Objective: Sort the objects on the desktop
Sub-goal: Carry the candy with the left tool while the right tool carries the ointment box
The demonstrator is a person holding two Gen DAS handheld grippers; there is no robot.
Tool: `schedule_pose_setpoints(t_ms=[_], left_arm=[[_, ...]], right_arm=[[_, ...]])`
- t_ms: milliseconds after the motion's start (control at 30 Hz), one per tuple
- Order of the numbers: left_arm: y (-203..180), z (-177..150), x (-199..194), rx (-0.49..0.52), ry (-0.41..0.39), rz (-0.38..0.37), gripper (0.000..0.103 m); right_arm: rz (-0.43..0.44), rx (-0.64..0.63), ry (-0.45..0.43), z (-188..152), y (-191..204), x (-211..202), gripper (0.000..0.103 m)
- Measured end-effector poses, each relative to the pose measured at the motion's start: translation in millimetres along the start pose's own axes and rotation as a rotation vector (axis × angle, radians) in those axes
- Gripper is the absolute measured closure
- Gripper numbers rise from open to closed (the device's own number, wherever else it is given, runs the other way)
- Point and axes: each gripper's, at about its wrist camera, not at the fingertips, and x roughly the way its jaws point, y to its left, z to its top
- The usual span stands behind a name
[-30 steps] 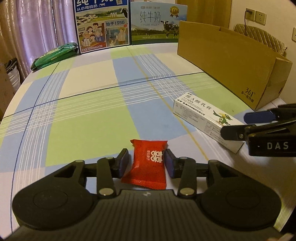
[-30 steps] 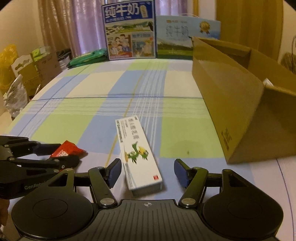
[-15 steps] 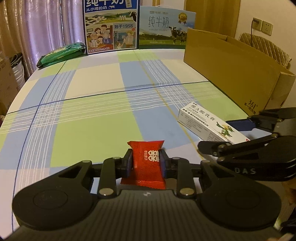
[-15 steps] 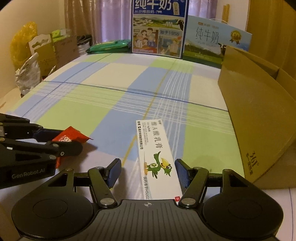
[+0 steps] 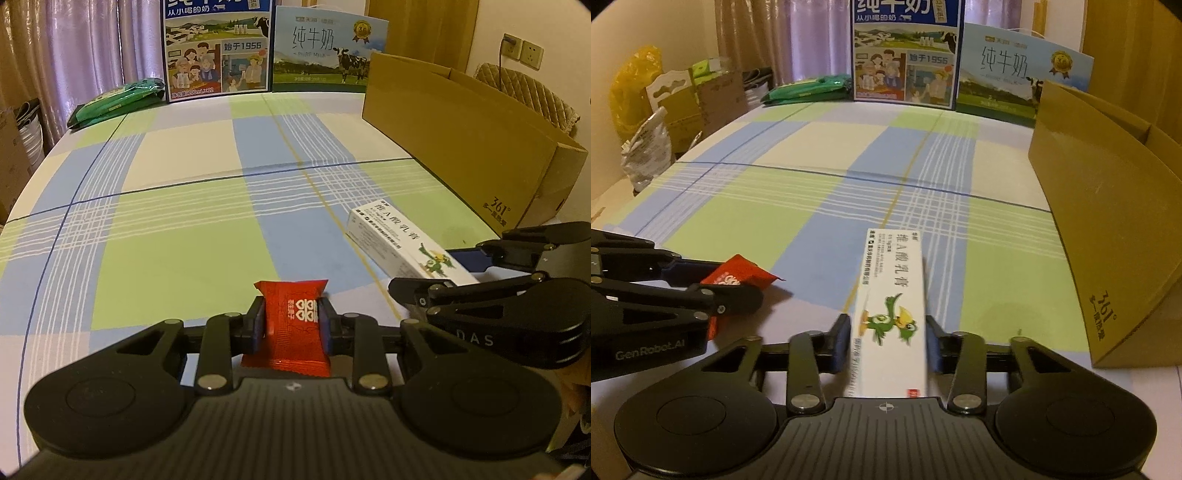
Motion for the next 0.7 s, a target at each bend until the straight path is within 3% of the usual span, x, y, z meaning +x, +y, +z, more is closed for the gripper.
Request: schedule_pose_setpoints(t_ms=[467, 700], left_arm=[[-2.5, 4.0, -2.1, -0.002, -0.005, 0.000, 0.079], [-9.9, 20.5, -15.8, 0.001, -0.049, -0.014, 0.079]], right_arm=[[-0.013, 0.048, -0.047, 0.8, -0.3, -14.4, 0.068], [-0.026, 0.060, -0.102, 8.7, -3.4, -36.7, 0.068]])
